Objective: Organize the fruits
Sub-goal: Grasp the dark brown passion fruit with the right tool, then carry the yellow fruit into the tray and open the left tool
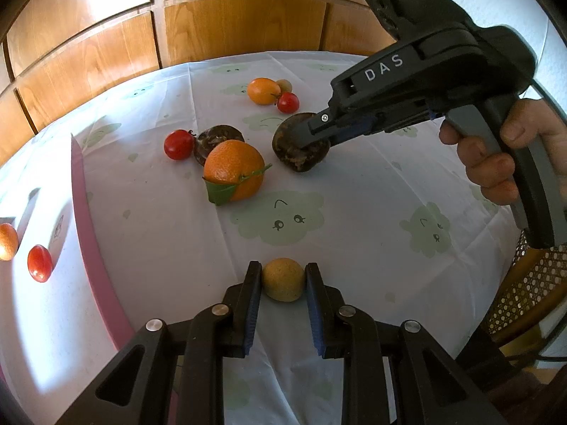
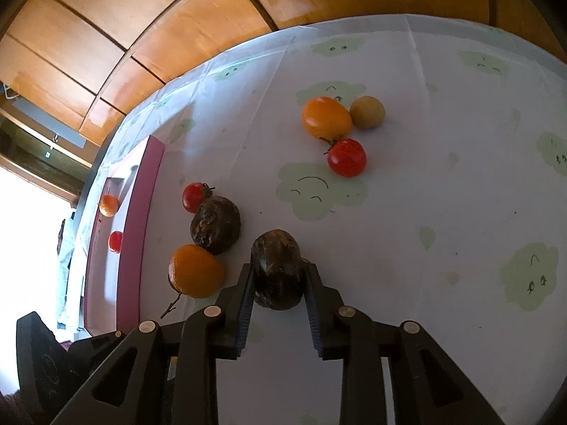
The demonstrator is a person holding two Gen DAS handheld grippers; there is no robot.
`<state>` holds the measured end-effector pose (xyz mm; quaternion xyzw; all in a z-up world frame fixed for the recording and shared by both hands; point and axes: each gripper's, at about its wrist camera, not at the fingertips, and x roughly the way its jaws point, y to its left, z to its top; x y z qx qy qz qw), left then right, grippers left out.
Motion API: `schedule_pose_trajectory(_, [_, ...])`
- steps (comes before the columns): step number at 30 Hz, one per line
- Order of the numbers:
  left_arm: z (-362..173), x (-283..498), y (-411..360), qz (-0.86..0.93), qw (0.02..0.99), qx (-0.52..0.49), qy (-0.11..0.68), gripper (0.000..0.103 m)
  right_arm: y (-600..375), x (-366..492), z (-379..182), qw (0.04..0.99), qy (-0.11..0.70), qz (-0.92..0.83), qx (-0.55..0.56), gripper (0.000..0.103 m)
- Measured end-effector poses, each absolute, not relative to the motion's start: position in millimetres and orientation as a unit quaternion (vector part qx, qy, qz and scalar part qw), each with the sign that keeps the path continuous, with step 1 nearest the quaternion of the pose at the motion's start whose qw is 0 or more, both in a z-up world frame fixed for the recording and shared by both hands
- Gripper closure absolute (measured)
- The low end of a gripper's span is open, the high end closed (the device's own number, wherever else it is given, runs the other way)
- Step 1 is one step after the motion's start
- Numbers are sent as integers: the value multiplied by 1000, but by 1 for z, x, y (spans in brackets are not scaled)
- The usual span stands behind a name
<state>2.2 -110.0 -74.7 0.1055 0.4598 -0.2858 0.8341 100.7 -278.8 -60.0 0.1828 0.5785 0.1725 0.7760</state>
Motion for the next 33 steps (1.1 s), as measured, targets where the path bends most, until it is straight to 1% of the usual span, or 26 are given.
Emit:
schedule_pose_trajectory(4, [-75, 2, -109, -286, 834, 105, 459, 78, -276, 99, -58, 781, 575, 173, 172, 75])
schedule_pose_trajectory(9, [-72, 2, -108, -286, 834, 101, 461, 78, -264, 96, -54, 793, 571, 174, 125, 75])
schedule_pose_trajectory(16, [-49, 3, -99, -293, 843, 74, 445, 79, -266, 96, -54, 790, 573, 173, 131, 75])
schedule_pose_trajectory(21, [-17, 17, -68, -274, 861, 11, 427, 79, -265, 96, -52, 792, 572, 173, 127, 75])
schedule_pose_trajectory(24, [-3, 37, -36, -241, 872, -30, 424, 78, -264, 96, -51, 793, 571, 173, 119, 75])
schedule_pose_trajectory(29, [0, 77, 13, -166, 885, -68, 429, 78, -262, 96, -50, 795, 571, 172, 112, 75])
schedule_pose_trajectory(33, [-12, 110, 41, -118, 883, -81, 446, 78, -261, 96, -50, 795, 571, 172, 112, 75])
